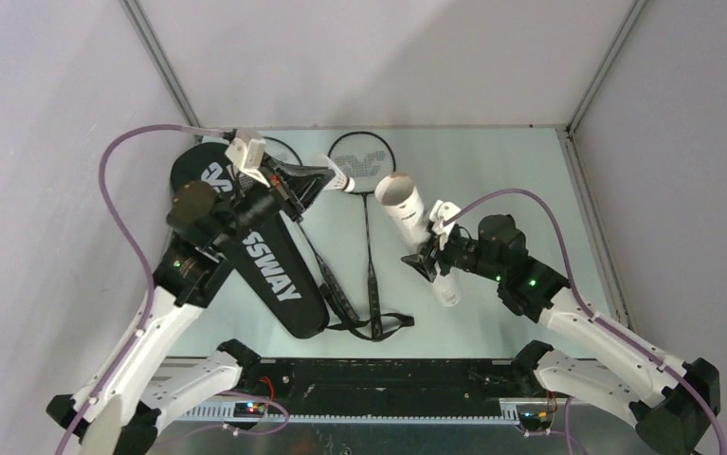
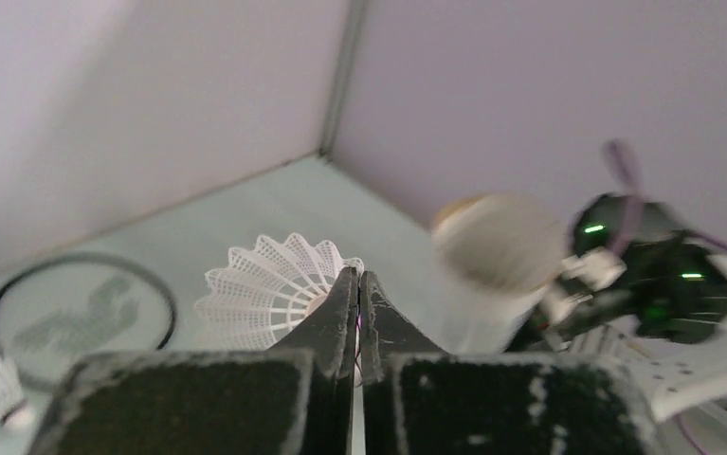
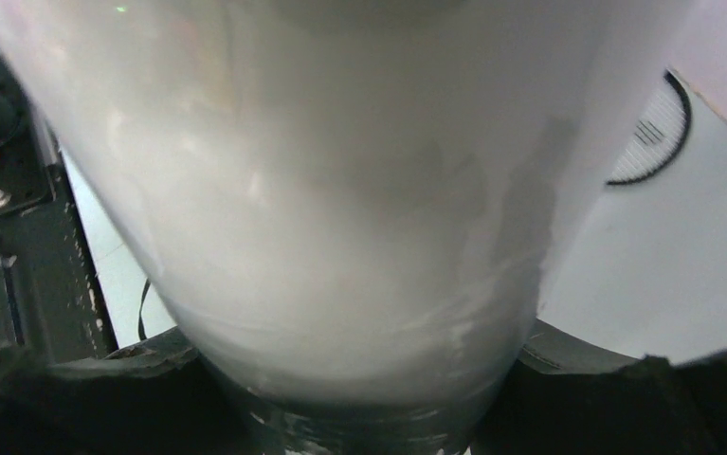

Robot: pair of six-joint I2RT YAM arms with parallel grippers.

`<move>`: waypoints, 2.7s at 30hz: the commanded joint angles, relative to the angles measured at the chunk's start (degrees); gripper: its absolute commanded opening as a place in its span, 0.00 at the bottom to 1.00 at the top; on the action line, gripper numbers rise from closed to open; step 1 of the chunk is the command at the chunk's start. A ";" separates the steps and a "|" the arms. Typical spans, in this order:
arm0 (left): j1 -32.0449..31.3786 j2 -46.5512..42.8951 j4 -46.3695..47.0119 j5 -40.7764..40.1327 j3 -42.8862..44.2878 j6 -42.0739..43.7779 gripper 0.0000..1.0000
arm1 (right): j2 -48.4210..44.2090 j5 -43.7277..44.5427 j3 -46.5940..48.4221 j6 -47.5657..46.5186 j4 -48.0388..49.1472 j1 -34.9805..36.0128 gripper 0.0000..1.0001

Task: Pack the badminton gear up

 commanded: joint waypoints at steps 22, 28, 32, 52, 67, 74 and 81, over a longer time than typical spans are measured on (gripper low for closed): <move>-18.85 6.20 -9.35 6.75 14.57 14.89 0.00 | 1.68 -4.05 0.70 -5.22 8.72 5.00 0.41; -19.45 8.94 -10.87 8.55 14.88 14.97 0.00 | 2.13 -2.91 0.68 -5.50 8.24 5.19 0.40; -19.78 9.83 -10.15 7.94 13.68 12.54 0.00 | 2.69 -3.00 0.67 -5.40 9.75 5.10 0.39; -20.84 6.82 -12.73 5.55 14.14 11.68 0.54 | 4.08 -2.32 0.71 -4.35 10.62 4.11 0.38; -20.80 0.45 -9.22 -4.65 10.70 11.54 1.00 | 3.71 -0.72 0.66 -2.48 8.09 0.22 0.37; -13.42 7.65 -8.65 -23.03 7.15 4.88 1.00 | 2.04 5.84 0.67 1.09 6.74 -2.14 0.37; 7.42 26.71 -3.41 -17.83 8.53 -6.97 1.00 | -0.03 13.02 0.67 7.00 4.87 -4.05 0.37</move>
